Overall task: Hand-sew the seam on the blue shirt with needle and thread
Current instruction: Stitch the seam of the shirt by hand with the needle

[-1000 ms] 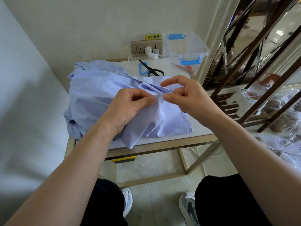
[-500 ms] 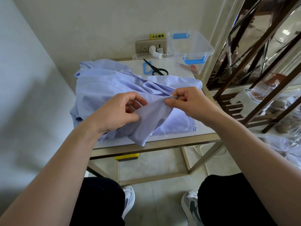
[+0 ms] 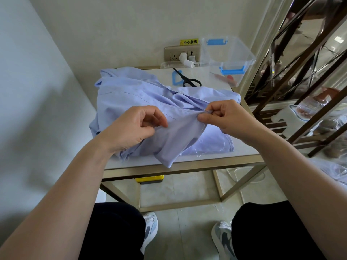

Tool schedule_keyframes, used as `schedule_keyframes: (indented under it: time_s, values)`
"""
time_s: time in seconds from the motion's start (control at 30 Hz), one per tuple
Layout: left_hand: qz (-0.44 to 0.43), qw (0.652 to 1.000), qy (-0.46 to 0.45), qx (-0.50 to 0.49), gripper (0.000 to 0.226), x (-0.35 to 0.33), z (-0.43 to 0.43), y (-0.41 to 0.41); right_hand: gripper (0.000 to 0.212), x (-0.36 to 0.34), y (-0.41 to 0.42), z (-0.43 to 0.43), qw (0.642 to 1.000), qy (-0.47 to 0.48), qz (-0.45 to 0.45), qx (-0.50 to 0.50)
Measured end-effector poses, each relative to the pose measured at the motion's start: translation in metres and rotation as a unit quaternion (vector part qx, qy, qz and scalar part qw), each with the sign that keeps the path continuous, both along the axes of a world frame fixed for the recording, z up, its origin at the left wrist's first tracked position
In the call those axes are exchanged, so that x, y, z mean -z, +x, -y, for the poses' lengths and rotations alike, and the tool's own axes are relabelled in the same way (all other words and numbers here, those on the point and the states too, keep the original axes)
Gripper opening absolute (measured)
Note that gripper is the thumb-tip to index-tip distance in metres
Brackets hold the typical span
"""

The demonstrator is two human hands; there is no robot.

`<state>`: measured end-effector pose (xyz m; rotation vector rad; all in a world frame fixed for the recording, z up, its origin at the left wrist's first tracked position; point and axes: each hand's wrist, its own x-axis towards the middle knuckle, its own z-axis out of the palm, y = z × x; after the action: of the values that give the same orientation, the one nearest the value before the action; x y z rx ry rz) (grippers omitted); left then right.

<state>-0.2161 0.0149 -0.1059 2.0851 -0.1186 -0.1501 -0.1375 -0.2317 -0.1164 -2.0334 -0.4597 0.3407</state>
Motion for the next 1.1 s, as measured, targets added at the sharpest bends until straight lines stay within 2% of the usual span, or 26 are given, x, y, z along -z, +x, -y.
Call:
schedule_keyframes:
  time_s: [0.1, 0.2, 0.4, 0.47, 0.5, 0.6, 0.73, 0.83, 1.1]
  values:
    - [0.0, 1.0, 0.013, -0.006, 0.05, 0.001, 0.001, 0.001, 0.023, 0.0, 0.0, 0.001, 1.0, -0.005, 0.002, -0.003]
    - [-0.008, 1.0, 0.015, -0.016, 0.05, 0.001, 0.003, 0.002, 0.024, 0.001, 0.0, 0.003, 1.0, -0.007, 0.003, -0.003]
    - [-0.041, 0.998, 0.041, -0.021, 0.041, -0.002, 0.005, 0.001, 0.024, 0.0, -0.002, 0.004, 1.0, -0.001, 0.002, -0.006]
    - [-0.057, 0.997, 0.049, -0.022, 0.027, -0.001, 0.007, 0.002, 0.024, 0.0, -0.003, 0.004, 1.0, 0.001, 0.005, -0.008]
    - [-0.063, 0.997, 0.037, -0.018, 0.015, -0.001, 0.01, 0.002, 0.024, 0.0, -0.003, 0.004, 1.0, 0.001, 0.006, -0.007]
    - [-0.039, 0.999, 0.003, -0.021, 0.026, 0.002, 0.021, 0.001, 0.024, 0.0, -0.002, 0.004, 1.0, -0.003, 0.008, -0.006]
    - [0.046, 0.996, -0.016, -0.076, 0.009, 0.002, 0.032, 0.003, 0.025, -0.001, -0.001, 0.006, 1.0, -0.005, 0.014, -0.009]
    - [0.042, 0.992, -0.061, -0.106, 0.008, 0.0, 0.026, 0.006, 0.023, -0.004, -0.002, 0.008, 0.999, -0.008, 0.015, -0.029]
    - [0.039, 0.991, -0.085, -0.099, 0.017, -0.001, 0.028, 0.01, 0.022, -0.007, -0.007, 0.011, 0.999, -0.004, 0.019, -0.034]
